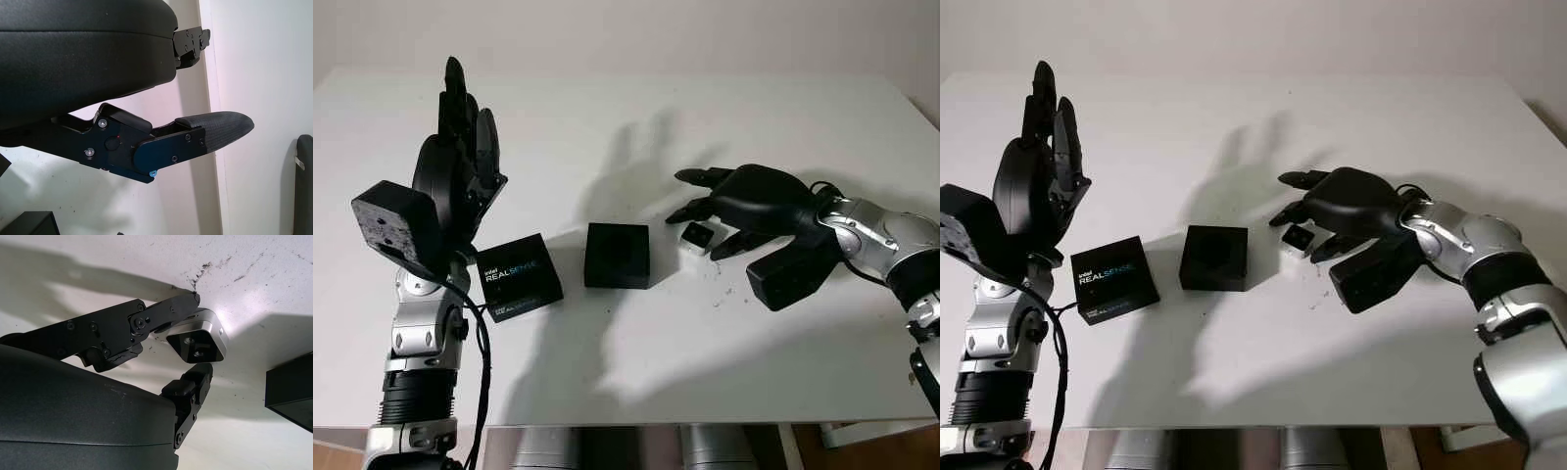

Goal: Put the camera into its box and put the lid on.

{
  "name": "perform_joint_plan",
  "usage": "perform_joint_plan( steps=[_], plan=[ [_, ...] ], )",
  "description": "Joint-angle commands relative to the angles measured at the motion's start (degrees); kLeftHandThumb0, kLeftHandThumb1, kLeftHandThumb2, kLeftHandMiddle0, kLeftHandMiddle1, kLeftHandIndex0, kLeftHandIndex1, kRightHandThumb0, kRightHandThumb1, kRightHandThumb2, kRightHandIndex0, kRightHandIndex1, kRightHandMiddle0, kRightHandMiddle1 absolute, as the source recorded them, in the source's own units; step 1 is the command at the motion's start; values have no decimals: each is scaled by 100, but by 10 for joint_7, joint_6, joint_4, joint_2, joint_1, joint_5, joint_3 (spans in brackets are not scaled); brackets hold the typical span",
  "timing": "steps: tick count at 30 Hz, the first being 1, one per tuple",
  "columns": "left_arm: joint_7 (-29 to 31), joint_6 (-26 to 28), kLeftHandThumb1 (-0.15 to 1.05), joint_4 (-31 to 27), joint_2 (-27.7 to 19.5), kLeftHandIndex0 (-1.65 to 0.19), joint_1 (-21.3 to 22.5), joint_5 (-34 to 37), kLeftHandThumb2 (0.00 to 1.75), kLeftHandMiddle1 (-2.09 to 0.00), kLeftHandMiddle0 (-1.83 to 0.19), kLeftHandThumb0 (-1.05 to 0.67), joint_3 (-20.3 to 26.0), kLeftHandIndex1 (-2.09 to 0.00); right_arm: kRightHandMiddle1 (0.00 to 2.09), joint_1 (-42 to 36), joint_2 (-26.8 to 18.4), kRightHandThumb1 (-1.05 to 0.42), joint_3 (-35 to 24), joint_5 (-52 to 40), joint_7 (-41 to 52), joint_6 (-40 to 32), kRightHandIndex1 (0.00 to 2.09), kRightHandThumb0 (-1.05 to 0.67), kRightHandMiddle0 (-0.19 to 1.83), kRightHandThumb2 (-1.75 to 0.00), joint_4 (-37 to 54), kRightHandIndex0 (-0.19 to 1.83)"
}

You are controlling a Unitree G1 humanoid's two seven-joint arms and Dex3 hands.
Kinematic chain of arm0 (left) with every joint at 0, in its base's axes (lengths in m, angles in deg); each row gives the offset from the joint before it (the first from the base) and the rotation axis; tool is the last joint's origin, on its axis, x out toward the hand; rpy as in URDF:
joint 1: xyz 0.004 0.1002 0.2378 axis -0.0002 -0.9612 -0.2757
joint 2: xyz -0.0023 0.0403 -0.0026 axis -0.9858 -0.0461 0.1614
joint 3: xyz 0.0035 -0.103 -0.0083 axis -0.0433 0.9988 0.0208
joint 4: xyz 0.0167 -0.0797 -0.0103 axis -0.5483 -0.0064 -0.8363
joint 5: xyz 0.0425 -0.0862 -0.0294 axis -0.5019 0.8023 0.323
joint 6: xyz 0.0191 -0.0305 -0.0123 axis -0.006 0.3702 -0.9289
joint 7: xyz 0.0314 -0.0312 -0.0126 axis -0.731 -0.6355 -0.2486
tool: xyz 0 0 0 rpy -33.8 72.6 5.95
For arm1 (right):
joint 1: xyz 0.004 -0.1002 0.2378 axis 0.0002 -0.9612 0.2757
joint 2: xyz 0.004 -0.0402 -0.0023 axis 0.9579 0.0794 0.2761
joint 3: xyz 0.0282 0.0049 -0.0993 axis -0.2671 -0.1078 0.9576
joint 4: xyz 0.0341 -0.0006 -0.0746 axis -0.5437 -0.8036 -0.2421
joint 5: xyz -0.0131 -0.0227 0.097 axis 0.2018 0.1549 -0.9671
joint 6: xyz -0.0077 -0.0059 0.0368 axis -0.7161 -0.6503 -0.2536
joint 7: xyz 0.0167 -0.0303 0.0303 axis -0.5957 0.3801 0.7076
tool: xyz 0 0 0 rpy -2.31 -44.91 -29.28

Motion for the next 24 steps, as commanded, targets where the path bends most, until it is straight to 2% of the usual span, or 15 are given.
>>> perform_joint_plan(
  steps=[1, 3, 5, 14, 24],
  plan=[
    [-1, 2, 105, -12, 1, 19, -4, 2, 67, 0, 19, -73, -1, 0, 91, 11, 3, -99, 4, 2, -11, 4, 6, -38, 32, -6, -9, 16],
    [-1, 8, 105, -16, 1, 19, -5, 2, 66, 0, 19, -74, -2, 0, 115, 11, 3, -99, 7, 4, -21, 4, 6, -39, 22, -6, -12, 17],
    [-3, 10, 105, -17, 4, 19, -4, 4, 66, 0, 19, -74, -1, 0, 124, 11, 3, -100, 6, -1, -25, 7, 6, -38, 21, -6, -16, 18],
    [-5, 14, 105, -20, 5, 19, -5, 3, 65, 0, 19, -74, 0, 0, 142, 15, -3, -102, 9, 0, -31, 10, 6, -37, 22, -5, -24, 20],
    [-6, 16, 105, -15, 6, 19, 0, 2, 64, 0, 19, -75, 0, 0, 146, 17, -5, -99, 14, 5, -36, 7, 5, -39, 22, -5, -34, 20]
  ],
)
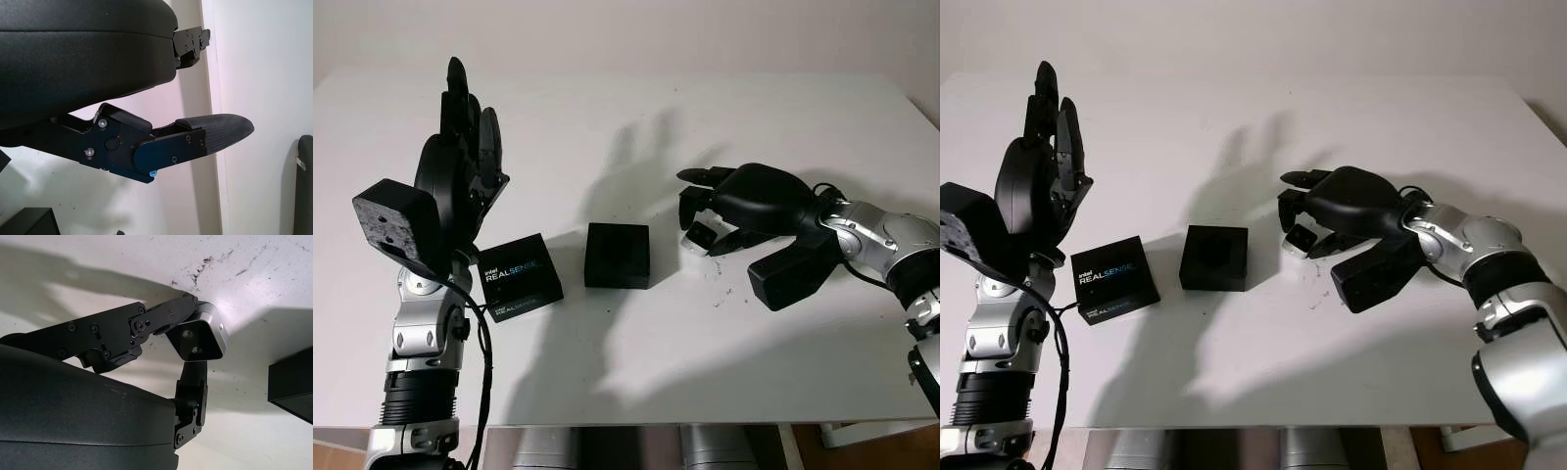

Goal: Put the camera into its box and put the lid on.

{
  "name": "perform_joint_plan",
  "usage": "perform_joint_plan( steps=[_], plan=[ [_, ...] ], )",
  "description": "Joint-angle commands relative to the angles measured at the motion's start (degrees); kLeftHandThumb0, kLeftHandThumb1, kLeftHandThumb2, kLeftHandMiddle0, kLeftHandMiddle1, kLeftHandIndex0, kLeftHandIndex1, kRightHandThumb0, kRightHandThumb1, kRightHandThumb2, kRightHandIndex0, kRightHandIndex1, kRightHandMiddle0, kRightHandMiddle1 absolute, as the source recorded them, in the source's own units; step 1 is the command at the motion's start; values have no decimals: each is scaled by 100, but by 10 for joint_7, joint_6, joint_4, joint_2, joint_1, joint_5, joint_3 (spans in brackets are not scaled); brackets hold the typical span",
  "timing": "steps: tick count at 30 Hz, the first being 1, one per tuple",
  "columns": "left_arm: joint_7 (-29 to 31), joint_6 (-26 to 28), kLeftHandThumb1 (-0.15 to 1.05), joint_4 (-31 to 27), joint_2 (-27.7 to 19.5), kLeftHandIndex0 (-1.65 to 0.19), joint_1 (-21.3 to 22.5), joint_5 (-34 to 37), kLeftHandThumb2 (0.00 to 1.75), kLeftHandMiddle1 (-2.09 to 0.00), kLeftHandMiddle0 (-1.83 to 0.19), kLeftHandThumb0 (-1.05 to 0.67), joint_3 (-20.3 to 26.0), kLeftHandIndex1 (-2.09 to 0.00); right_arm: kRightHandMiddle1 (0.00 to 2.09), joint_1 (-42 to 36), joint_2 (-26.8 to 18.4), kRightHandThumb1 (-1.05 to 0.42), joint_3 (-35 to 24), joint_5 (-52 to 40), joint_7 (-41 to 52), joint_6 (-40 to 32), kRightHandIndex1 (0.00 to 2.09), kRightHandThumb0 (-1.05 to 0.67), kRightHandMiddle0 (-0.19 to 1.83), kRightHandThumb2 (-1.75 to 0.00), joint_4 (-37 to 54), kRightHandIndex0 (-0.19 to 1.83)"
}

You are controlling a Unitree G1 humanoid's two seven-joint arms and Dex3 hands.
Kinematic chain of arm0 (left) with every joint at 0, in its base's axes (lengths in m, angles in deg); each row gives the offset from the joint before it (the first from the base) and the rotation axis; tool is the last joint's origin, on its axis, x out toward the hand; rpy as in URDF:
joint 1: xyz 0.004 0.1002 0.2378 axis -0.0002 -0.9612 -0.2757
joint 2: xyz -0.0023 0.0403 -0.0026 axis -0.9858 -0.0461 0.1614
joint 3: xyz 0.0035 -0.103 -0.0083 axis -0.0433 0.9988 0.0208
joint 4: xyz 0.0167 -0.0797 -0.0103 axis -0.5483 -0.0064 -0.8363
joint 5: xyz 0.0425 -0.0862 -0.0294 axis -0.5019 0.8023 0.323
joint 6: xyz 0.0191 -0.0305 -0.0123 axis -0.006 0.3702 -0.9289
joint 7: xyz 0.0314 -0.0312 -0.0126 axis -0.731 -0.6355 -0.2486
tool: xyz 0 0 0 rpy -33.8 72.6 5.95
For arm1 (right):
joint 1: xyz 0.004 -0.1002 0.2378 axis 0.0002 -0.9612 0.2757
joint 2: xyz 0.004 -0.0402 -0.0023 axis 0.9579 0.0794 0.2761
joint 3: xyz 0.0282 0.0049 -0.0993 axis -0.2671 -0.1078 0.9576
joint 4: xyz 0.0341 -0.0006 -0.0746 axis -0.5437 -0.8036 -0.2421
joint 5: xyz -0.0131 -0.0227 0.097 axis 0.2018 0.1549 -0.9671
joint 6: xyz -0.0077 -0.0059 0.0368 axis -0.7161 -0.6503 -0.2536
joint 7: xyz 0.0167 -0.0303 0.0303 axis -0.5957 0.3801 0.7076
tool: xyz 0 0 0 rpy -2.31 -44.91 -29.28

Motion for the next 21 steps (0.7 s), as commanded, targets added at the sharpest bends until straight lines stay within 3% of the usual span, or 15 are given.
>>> perform_joint_plan(
  steps=[1, 21],
  plan=[
    [-2, 1, 105, -5, 1, 19, 1, 1, 64, 0, 19, -75, -1, 0, 146, 8, -5, -99, 2, -2, 2, 1, 5, -39, 22, -5, -8, 19],
    [-2, 2, 105, -2, 0, 19, 4, 0, 63, 0, 19, -74, -2, 0, 144, -2, 3, -96, -25, -90, 95, 17, 7, -42, 31, -5, -26, 25]
  ],
)
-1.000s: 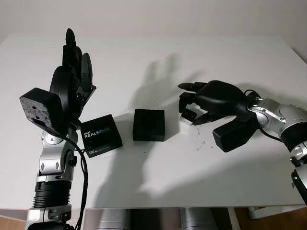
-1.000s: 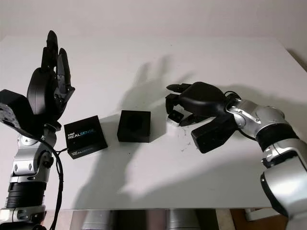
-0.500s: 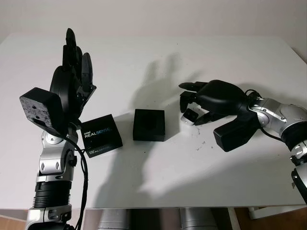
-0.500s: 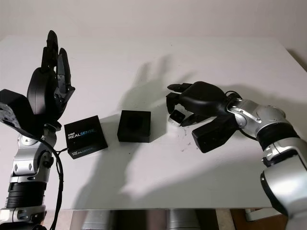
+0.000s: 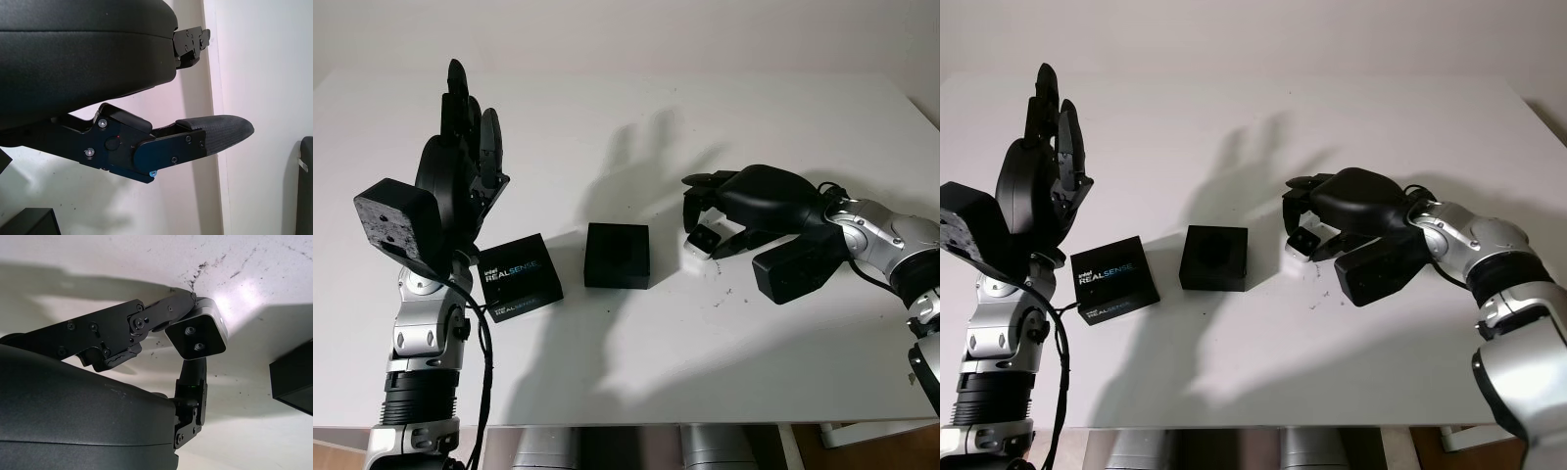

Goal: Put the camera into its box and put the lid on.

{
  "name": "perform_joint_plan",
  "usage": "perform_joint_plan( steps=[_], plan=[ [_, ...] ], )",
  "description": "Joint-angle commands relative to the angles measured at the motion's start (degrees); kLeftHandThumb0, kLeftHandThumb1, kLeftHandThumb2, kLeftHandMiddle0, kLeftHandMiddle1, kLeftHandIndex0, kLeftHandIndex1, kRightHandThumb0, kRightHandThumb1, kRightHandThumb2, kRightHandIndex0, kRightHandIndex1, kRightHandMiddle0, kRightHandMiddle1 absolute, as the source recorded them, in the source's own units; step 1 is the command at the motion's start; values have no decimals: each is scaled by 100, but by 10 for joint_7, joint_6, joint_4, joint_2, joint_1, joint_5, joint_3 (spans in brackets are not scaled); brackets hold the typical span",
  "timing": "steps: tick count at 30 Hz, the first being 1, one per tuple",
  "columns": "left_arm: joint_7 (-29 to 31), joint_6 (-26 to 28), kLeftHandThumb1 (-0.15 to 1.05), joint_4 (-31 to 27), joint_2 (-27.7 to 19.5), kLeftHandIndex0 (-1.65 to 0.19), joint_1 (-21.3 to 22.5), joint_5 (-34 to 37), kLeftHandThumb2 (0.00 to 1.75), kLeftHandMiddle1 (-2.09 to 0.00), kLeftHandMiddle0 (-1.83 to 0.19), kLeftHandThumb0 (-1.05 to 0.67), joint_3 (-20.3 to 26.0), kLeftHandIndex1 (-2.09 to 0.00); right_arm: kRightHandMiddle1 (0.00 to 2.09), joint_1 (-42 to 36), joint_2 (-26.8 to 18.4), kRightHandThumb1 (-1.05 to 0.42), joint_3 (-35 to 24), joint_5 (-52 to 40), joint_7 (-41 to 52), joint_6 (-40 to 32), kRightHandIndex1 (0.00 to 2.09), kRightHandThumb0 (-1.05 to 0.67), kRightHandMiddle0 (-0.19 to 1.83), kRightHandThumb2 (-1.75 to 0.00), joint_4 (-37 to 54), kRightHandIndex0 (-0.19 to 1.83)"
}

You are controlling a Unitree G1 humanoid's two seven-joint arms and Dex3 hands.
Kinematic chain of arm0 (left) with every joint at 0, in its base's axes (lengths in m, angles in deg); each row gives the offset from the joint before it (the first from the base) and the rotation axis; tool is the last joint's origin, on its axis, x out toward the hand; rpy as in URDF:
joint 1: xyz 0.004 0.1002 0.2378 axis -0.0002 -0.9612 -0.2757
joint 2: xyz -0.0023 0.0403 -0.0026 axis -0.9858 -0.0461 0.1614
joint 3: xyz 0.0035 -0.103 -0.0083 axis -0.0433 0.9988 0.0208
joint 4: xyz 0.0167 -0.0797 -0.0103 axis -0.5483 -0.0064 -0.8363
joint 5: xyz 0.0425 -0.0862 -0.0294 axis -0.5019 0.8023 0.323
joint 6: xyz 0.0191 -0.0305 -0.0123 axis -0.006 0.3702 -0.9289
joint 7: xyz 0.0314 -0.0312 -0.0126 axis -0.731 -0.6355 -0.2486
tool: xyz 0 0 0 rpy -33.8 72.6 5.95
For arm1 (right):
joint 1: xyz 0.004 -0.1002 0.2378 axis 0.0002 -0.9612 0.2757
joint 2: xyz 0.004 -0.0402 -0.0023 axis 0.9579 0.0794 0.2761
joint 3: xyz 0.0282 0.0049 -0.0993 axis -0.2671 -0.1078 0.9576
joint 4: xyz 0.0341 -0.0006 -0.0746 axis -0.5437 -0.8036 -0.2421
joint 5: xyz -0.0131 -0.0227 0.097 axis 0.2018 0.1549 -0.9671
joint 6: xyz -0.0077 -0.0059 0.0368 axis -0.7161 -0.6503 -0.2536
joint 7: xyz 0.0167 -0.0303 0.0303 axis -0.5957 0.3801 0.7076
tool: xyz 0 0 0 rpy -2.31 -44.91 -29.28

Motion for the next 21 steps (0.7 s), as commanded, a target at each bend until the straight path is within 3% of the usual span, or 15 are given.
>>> perform_joint_plan(
  steps=[1, 13, 21],
  plan=[
    [1, -2, 105, -2, -1, 19, 4, -1, 63, 0, 19, -74, -2, 0, 144, -5, 5, -96, -16, -23, 17, 0, 7, -42, 31, -5, -8, 26],
    [0, 2, 105, -3, -2, 19, 2, -1, 61, 0, 19, -75, -2, 0, 157, -36, 44, -92, -123, -211, 198, -45, 6, -38, 34, -5, -15, 31],
    [2, 9, 105, -5, -2, 19, 1, 2, 59, 0, 19, -74, 0, 0, 168, -45, 53, -91, -153, -252, 257, -79, 5, -38, 33, -5, -2, 30]
  ],
)
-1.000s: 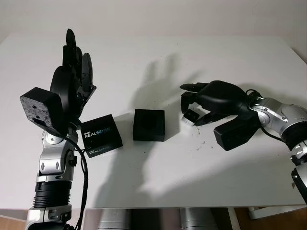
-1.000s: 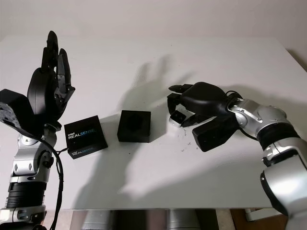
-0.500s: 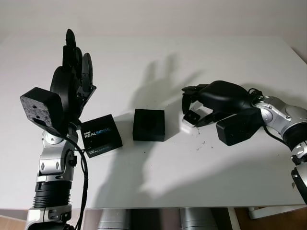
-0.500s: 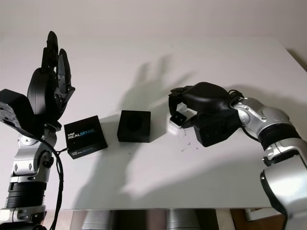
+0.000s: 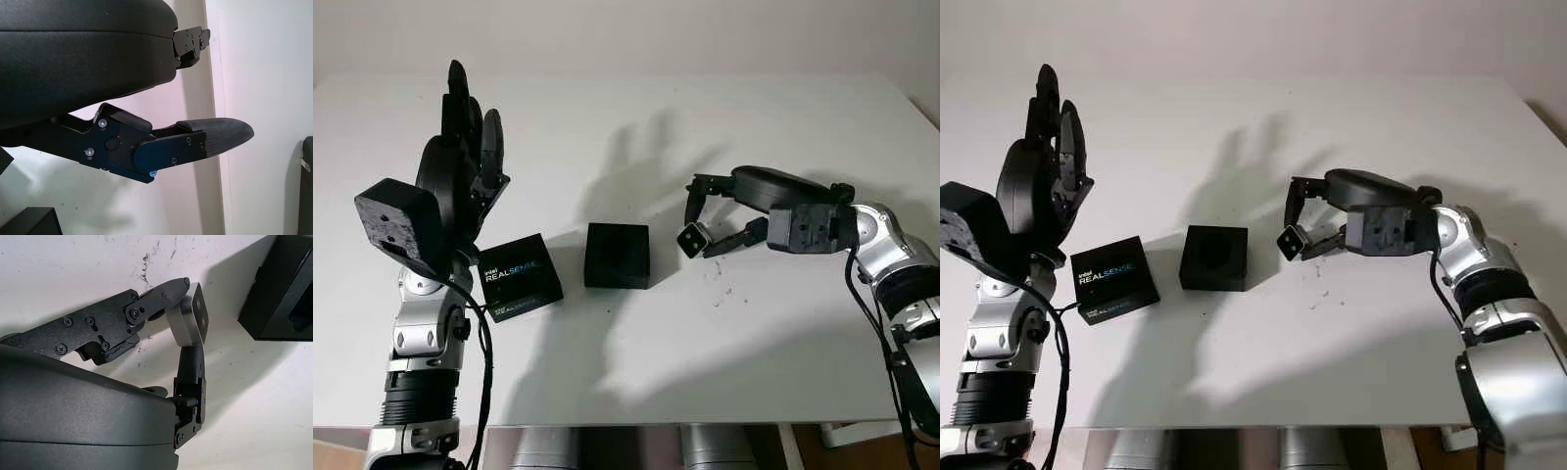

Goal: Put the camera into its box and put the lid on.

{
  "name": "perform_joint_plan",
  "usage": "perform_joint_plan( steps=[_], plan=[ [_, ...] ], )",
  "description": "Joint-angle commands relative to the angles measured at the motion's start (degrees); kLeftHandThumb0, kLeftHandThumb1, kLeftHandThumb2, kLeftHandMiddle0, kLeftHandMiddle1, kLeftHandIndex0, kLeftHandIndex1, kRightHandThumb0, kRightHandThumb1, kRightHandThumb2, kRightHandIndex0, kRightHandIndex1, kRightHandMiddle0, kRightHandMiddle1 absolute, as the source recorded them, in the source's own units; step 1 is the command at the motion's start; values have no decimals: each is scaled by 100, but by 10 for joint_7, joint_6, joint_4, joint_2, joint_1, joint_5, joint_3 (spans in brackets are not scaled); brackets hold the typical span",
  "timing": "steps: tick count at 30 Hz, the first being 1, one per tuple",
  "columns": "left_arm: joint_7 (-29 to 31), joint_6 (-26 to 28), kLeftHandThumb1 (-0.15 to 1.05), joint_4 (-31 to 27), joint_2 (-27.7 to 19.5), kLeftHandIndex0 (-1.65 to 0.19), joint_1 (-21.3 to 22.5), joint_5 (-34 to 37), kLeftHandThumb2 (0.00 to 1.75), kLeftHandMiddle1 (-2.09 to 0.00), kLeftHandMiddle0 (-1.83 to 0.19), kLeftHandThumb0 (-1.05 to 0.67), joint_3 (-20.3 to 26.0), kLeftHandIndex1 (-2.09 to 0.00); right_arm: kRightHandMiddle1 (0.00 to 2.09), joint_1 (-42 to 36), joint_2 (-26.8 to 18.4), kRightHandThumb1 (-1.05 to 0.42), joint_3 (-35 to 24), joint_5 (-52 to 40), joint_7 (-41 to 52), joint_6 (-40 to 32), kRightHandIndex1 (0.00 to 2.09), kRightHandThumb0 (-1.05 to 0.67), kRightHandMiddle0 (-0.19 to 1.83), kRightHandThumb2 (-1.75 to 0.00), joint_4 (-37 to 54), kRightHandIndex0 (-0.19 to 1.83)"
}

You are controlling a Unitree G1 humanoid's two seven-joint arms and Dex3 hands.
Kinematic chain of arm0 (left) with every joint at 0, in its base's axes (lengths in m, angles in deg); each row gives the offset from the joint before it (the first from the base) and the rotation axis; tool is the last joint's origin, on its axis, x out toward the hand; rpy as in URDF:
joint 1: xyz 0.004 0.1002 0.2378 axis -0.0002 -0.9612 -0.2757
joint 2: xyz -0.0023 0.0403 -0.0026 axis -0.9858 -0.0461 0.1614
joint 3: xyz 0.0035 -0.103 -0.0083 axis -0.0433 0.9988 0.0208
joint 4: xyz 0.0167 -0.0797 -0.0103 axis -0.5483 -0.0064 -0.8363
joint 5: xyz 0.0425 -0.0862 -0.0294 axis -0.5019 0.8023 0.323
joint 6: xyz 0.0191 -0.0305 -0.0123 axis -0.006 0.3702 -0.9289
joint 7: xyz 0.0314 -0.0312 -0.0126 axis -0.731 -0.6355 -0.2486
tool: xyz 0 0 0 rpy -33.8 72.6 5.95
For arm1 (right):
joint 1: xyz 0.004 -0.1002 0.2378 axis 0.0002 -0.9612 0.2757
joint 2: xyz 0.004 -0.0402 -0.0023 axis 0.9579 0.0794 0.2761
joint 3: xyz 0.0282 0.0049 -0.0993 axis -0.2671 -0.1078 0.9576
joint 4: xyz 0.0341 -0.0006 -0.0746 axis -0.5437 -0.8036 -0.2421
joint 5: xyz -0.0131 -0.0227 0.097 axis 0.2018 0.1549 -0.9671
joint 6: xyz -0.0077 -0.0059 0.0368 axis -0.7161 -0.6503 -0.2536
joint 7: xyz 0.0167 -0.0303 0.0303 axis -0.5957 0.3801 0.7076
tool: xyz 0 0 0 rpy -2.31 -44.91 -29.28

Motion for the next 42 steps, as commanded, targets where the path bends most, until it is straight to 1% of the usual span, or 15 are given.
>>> perform_joint_plan(
  steps=[1, 5, 11, 17, 22, 25, 28, 33, 36, 42],
  plan=[
    [0, 4, 105, -7, -2, 19, 1, 2, 58, 0, 19, -74, 1, 0, 170, -4, 4, -91, -11, -9, 6, -5, 5, -38, 33, -5, 10, 30],
    [3, 4, 105, -8, -4, 19, -1, 3, 58, 0, 19, -74, 1, 0, 173, -9, 7, -90, -20, -16, 9, -8, 6, -38, 33, -5, 16, 30],
    [5, 4, 105, -10, -4, 19, -6, 5, 57, 0, 19, -76, 4, 0, 175, -18, 20, -90, -62, -71, 34, -30, 5, -40, 33, -5, 25, 30],
    [3, 6, 105, -14, -5, 19, -10, 6, 58, 0, 19, -75, 6, 0, 174, -49, 51, -90, -123, -163, 65, -64, 6, -42, 32, -5, 71, 31],
    [7, 4, 105, -13, -6, 19, -10, 8, 59, 0, 19, -75, 6, 0, 172, -72, 77, -90, -152, -199, 58, -75, 5, -44, 32, -5, 111, 29],
    [6, 5, 105, -13, -5, 19, -10, 9, 59, 0, 19, -75, 6, 0, 171, -82, 102, -89, -176, -234, 54, -106, 5, -43, 32, -5, 131, 29],
    [7, 4, 105, -13, -5, 19, -11, 11, 58, 0, 19, -75, 6, 0, 170, -103, 133, -89, -196, -277, 60, -167, 5, -42, 34, -5, 166, 28],
    [9, -1, 105, -16, -5, 19, -14, 14, 57, 0, 19, -75, 7, 0, 171, -153, 175, -90, -203, -311, 52, -266, 5, -46, 38, -5, 247, 28],
    [6, -5, 105, -16, -5, 19, -15, 10, 58, 0, 19, -75, 7, 0, 170, -168, 194, -91, -203, -311, 37, -286, 4, -44, 38, -6, 268, 26],
    [-3, -2, 105, -26, -7, 19, -21, 4, 60, 0, 19, -74, 7, 0, 171, -171, 222, -92, -201, -309, 23, -308, 5, -45, 38, -6, 270, 27]
  ],
)
